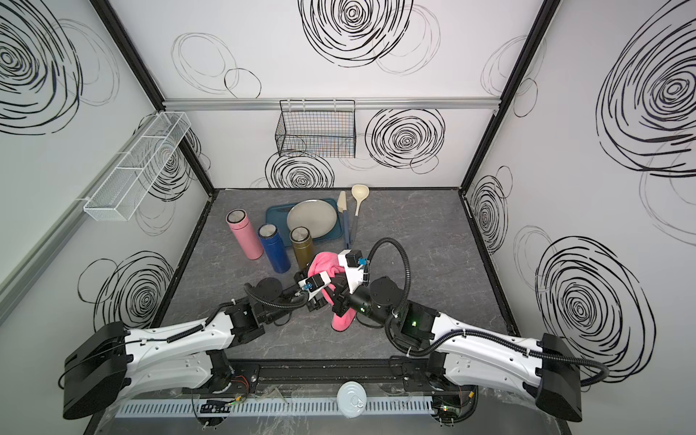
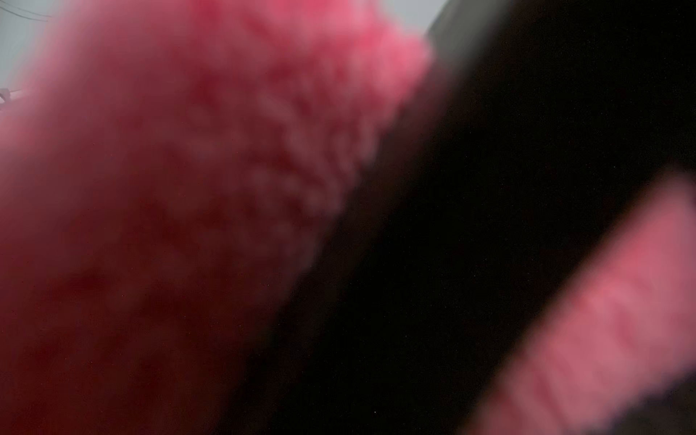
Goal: Wipe the surface of the thermos
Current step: Wipe the dirt from the surface of the thermos.
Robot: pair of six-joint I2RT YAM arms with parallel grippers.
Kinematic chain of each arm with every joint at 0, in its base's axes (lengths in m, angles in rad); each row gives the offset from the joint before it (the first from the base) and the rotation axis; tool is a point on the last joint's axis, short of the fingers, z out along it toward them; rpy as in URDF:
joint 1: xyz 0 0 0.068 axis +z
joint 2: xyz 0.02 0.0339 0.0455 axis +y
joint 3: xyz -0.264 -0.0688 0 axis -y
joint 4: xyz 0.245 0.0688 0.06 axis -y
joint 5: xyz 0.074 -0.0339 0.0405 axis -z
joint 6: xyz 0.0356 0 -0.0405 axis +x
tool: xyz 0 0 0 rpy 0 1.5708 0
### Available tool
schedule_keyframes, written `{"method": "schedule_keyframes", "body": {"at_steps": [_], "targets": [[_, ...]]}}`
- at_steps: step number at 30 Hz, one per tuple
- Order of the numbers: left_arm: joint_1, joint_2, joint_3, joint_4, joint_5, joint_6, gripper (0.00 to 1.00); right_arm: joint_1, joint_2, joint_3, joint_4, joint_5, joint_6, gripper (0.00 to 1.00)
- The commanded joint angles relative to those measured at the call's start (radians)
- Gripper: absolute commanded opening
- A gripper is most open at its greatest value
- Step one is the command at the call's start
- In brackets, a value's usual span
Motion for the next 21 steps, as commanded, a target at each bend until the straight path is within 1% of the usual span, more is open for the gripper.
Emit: {"method": "schedule_keyframes", "body": {"at_steps": [1, 4, 6, 9, 12, 14, 17, 21], "targets": [[-0.024, -0.050, 0.071, 0.321, 0.074, 0.000, 0.00, -0.051, 0.011, -0.061, -0.149, 0.003, 0.019, 0.00], [-0.023, -0.052, 0.066, 0.324, 0.083, -0.002, 0.00, -0.114, -0.044, -0.100, -0.164, 0.000, 0.061, 0.00], [-0.022, -0.055, 0.061, 0.326, 0.083, -0.004, 0.00, -0.115, -0.059, -0.116, -0.164, -0.001, 0.063, 0.00], [-0.021, -0.061, 0.058, 0.329, 0.082, -0.004, 0.00, -0.059, -0.027, -0.105, -0.142, -0.006, 0.043, 0.00], [-0.019, -0.057, 0.062, 0.330, 0.081, -0.001, 0.00, 0.004, 0.031, -0.053, -0.153, 0.017, 0.011, 0.00], [-0.019, -0.054, 0.066, 0.326, 0.079, -0.001, 0.00, 0.007, 0.050, -0.039, -0.160, 0.018, 0.007, 0.00], [-0.019, -0.058, 0.066, 0.323, 0.082, -0.006, 0.00, -0.024, 0.041, -0.054, -0.158, 0.032, 0.013, 0.00], [-0.018, -0.060, 0.063, 0.329, 0.087, -0.012, 0.00, -0.130, -0.039, -0.109, -0.171, 0.004, 0.072, 0.00]]}}
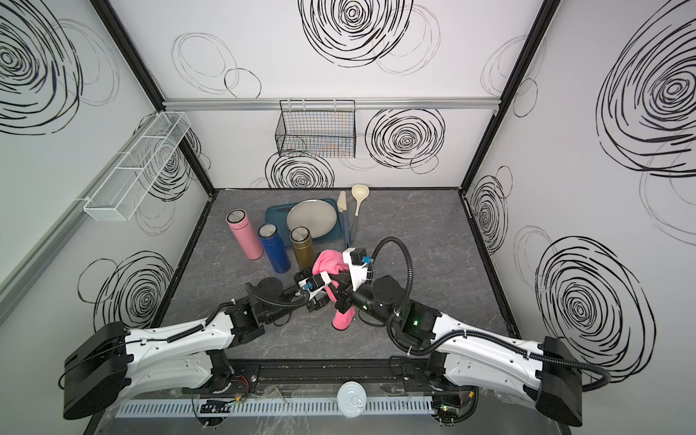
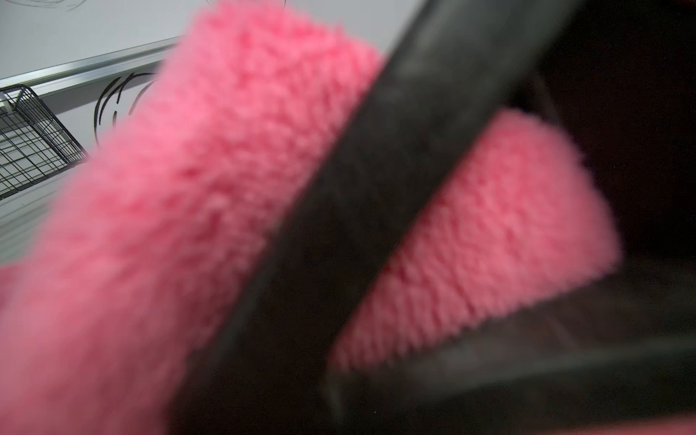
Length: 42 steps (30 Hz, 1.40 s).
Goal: Wipe the surface of the thermos
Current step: Wipe the dirt from the surface of the thermos.
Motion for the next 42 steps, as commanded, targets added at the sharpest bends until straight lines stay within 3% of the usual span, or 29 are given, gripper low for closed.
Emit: {"method": "schedule_keyframes", "body": {"at_steps": [1, 5, 11, 15, 22, 26, 33, 37, 42], "targets": [[-0.023, -0.059, 0.064, 0.343, 0.081, -0.005, 0.00, -0.079, -0.026, -0.088, -0.183, 0.004, 0.045, 0.00], [-0.023, -0.056, 0.062, 0.347, 0.081, -0.004, 0.00, -0.060, -0.036, -0.095, -0.179, -0.009, 0.033, 0.00], [-0.021, -0.057, 0.067, 0.340, 0.081, 0.000, 0.00, 0.107, 0.104, 0.043, -0.216, 0.096, -0.024, 0.00], [-0.021, -0.067, 0.064, 0.336, 0.090, -0.008, 0.00, 0.069, 0.114, 0.022, -0.195, 0.104, -0.006, 0.00], [-0.021, -0.088, 0.050, 0.361, 0.068, -0.042, 0.00, -0.091, -0.027, -0.093, -0.231, 0.130, 0.106, 0.00], [-0.020, -0.143, 0.057, 0.374, -0.082, -0.171, 0.00, -0.185, -0.093, -0.150, -0.288, 0.192, 0.174, 0.00], [0.001, -0.285, 0.021, 0.384, -0.269, -0.423, 0.00, -0.250, -0.146, -0.262, -0.188, 0.083, 0.168, 0.00], [0.006, -0.342, 0.022, 0.349, -0.334, -0.539, 0.00, -0.214, -0.173, -0.304, -0.091, 0.020, 0.138, 0.00], [0.009, -0.378, 0.076, 0.196, -0.464, -0.700, 0.00, -0.046, -0.171, -0.327, 0.056, 0.070, 0.040, 0.00]]}}
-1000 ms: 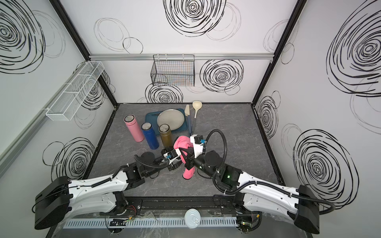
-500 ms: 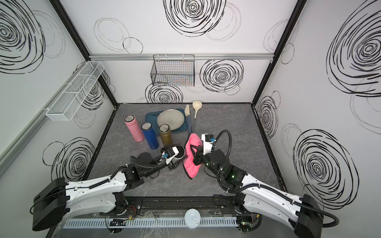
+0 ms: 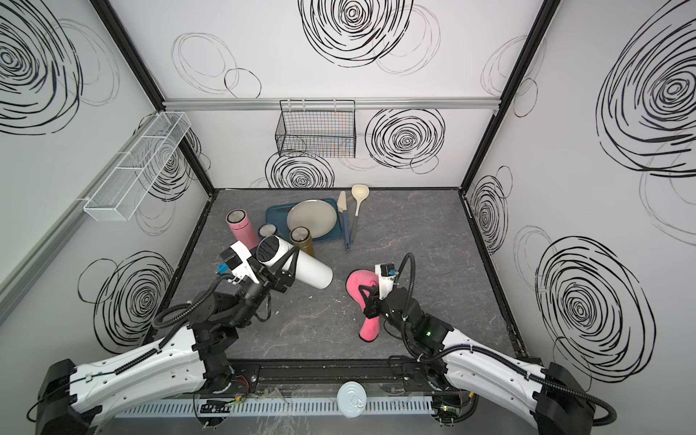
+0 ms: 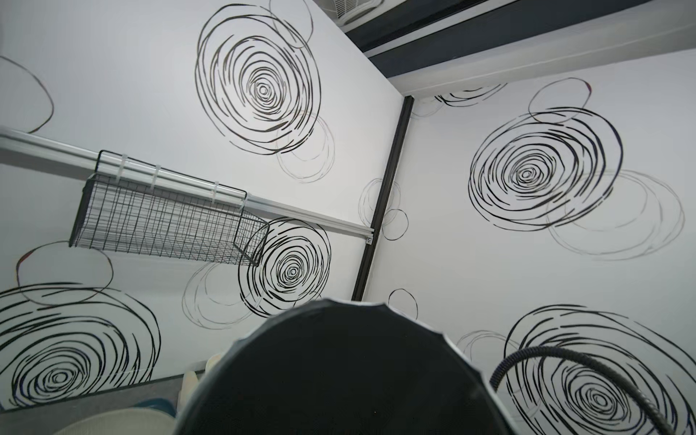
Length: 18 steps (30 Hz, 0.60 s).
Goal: Wipe the surface of the thermos
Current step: Wipe the dirt from the surface of the thermos.
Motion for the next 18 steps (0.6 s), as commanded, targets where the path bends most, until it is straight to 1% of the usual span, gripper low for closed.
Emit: {"method": "schedule_keyframes", "body": {"at_steps": [1, 3, 11, 15, 18], "targets": [[0.007, -0.029, 0.079, -0.027, -0.115, -0.173, 0.00, 0.090, -0.003, -0.009, 0.168, 0.009, -0.084, 0.00], [0.009, -0.026, 0.088, -0.045, -0.121, -0.215, 0.00, 0.111, 0.003, -0.014, 0.217, -0.010, -0.111, 0.00], [0.009, -0.019, 0.089, -0.047, -0.077, -0.331, 0.00, 0.112, -0.027, -0.039, 0.301, -0.017, -0.141, 0.00], [0.010, -0.005, 0.091, -0.046, -0.069, -0.344, 0.00, 0.122, -0.050, -0.056, 0.349, -0.078, -0.145, 0.00], [0.010, 0.003, 0.091, -0.041, -0.062, -0.350, 0.00, 0.157, -0.028, -0.051, 0.378, -0.081, -0.159, 0.00]]}}
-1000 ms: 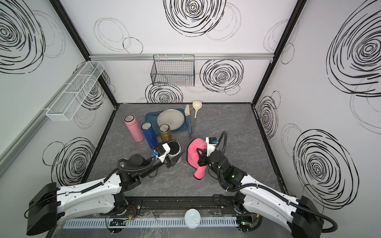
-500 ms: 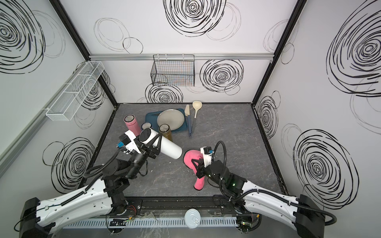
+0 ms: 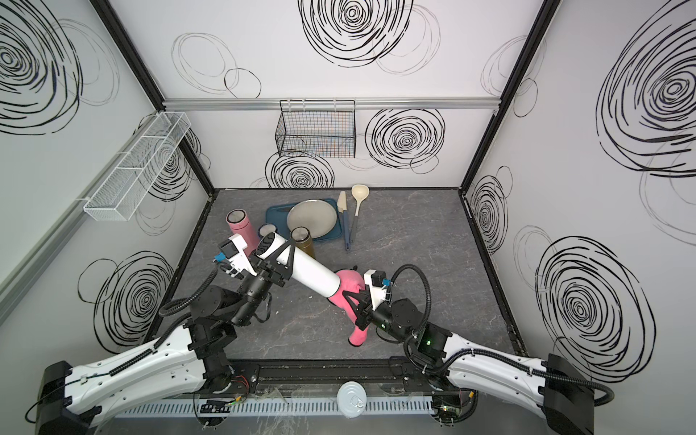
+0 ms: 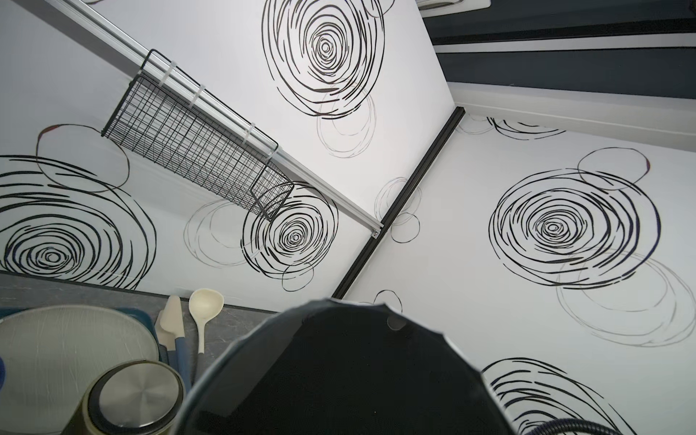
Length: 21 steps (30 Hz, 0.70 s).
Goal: Wipe the surface of the thermos
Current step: Wipe the dirt from the surface of the thermos.
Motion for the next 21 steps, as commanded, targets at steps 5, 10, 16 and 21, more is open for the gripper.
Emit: {"method": "schedule_keyframes", "body": {"at_steps": [5, 10, 16, 21], "targets": [[0.006, 0.015, 0.057, 0.105, 0.047, -0.062, 0.00, 0.052, 0.051, 0.047, 0.081, -0.008, -0.048, 0.00], [0.006, 0.021, 0.065, 0.093, 0.054, -0.069, 0.00, -0.009, 0.031, 0.058, 0.057, 0.032, -0.019, 0.00], [0.009, 0.020, 0.061, 0.097, 0.043, -0.058, 0.00, 0.037, 0.026, 0.038, 0.138, -0.073, -0.061, 0.00], [0.015, 0.019, 0.056, 0.106, 0.038, -0.056, 0.00, 0.102, 0.112, 0.069, 0.145, -0.061, -0.110, 0.00]]}}
